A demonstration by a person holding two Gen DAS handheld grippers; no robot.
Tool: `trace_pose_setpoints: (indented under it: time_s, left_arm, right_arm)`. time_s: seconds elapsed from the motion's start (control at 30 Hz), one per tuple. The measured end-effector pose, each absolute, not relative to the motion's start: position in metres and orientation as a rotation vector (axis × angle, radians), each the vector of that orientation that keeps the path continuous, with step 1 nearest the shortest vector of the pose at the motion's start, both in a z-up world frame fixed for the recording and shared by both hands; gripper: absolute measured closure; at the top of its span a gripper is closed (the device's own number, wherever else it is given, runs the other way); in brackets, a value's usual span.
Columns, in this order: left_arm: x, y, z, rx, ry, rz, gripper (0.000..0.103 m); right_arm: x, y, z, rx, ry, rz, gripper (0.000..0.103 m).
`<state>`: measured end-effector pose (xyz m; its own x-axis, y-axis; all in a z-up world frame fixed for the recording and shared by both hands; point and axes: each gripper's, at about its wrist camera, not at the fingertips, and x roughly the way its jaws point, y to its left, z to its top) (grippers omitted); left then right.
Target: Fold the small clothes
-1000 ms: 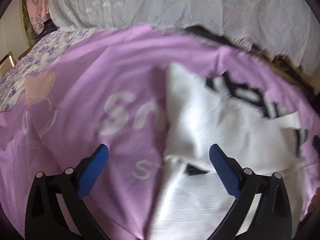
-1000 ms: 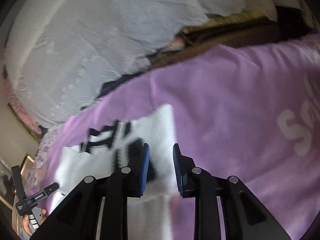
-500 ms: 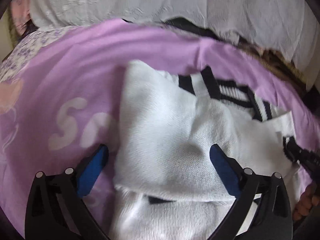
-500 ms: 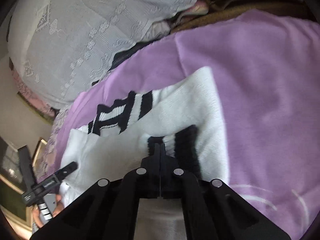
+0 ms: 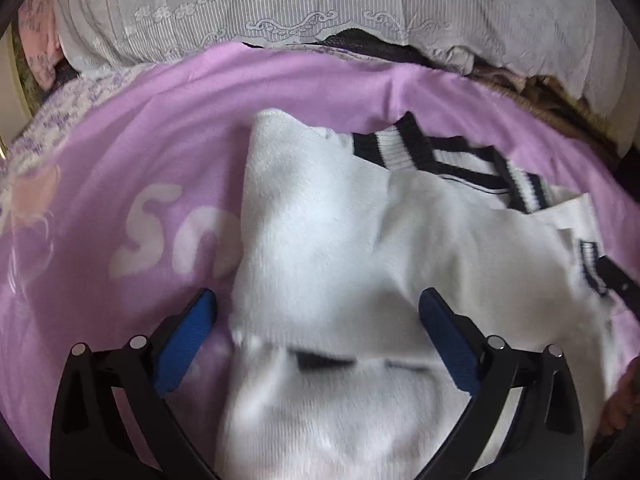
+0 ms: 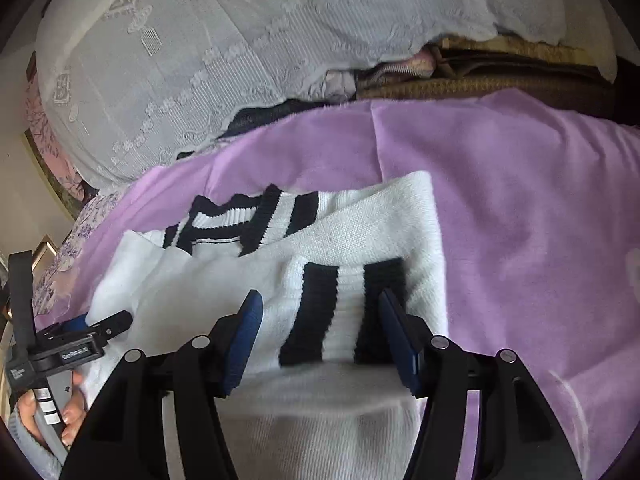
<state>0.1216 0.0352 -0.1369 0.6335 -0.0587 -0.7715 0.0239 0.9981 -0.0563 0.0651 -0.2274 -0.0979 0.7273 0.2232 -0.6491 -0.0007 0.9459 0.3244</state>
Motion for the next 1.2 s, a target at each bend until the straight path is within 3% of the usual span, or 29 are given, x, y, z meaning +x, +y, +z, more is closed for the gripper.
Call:
trace_pose_setpoints:
  time_s: [0.17,0.37,0.43,0.5,0.93,1.2]
  left_arm:
    - [0.087,0.030,-0.150,0.025,0.932,-0.052,0.004]
    - [0.041,0.022,-0.158,0.127,0.933,-0.030,0.004]
    - [0.027,0.026,-0.156,0.113,0.939,-0.043,0.004]
    - [0.015,0.030,-0.157,0.098,0.945,-0.054,0.004]
    - [-0.085,0.077,-0.145,-0.079,0.876,-0.148,0.004]
    - [-0.082,0.117,-0.147,-0.328,0.925,-0.300,0.005]
  right_arm:
    - [0.026,-0.233,-0.105,0.325,0.830,0.203,0.026]
    - [-0.014,-0.230,-0.114,0.287,0.860,0.272,0.025]
    - [-0.028,-0.221,-0.112,0.234,0.861,0.291,0.018]
    - [-0.042,-0.215,-0.112,0.196,0.863,0.315,0.003]
    - [-0.096,-0.251,-0.120,0.365,0.867,0.336,0.003]
    - [-0.096,-0.258,-0.122,0.433,0.856,0.360,0.003]
